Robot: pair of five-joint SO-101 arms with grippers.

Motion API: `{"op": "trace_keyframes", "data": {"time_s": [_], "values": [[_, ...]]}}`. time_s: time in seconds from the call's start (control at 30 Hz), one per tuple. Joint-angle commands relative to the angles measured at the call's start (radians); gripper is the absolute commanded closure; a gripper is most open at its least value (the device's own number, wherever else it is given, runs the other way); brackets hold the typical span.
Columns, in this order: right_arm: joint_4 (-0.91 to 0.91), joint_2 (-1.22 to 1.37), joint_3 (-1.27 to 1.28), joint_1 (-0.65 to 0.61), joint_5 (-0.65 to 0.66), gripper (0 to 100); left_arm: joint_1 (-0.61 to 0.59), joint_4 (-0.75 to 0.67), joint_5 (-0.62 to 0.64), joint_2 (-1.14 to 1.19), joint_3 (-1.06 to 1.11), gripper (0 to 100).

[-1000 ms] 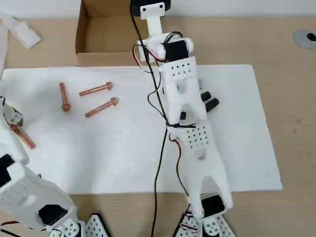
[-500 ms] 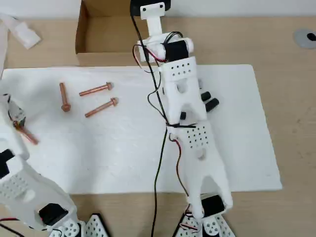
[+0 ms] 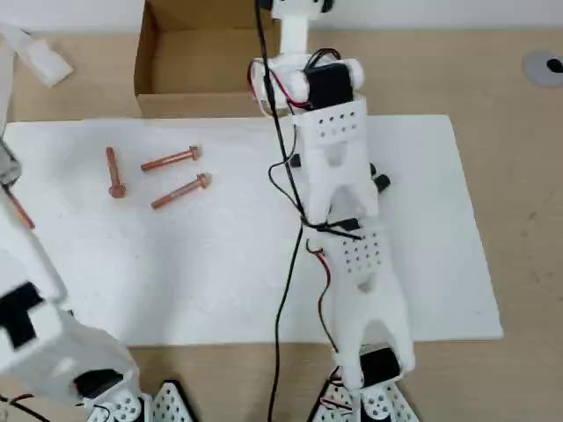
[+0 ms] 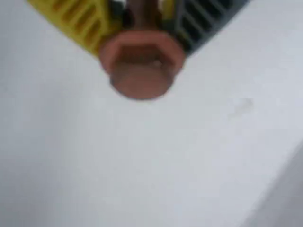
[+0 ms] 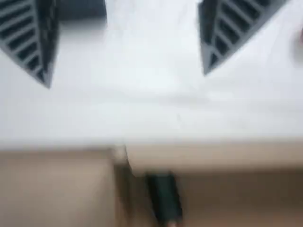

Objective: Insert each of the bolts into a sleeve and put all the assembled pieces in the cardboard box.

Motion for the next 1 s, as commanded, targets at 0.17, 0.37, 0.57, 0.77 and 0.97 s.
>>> {"op": "trace_keyframes", "data": {"time_s": [0.17,0.37,0.57,0.77,0.97], "values": [[0.038,-0.234,0.232,0.064,0.114,75.6,0.178,0.089,-0.126,-0.498,0.104,99],[0.037,-0.437,0.677,0.085,0.466,75.6,0.210,-0.087,-0.126,-0.760,0.459,99],[0.029,-0.529,0.995,0.137,0.835,75.4,0.212,-0.187,-0.126,-0.993,0.749,99],[0.029,-0.526,1.144,0.128,1.240,75.4,0.213,-0.206,-0.126,-1.173,0.864,99],[-0.006,-0.472,1.222,0.145,1.422,75.5,0.212,-0.204,-0.124,-1.259,0.910,99]]}}
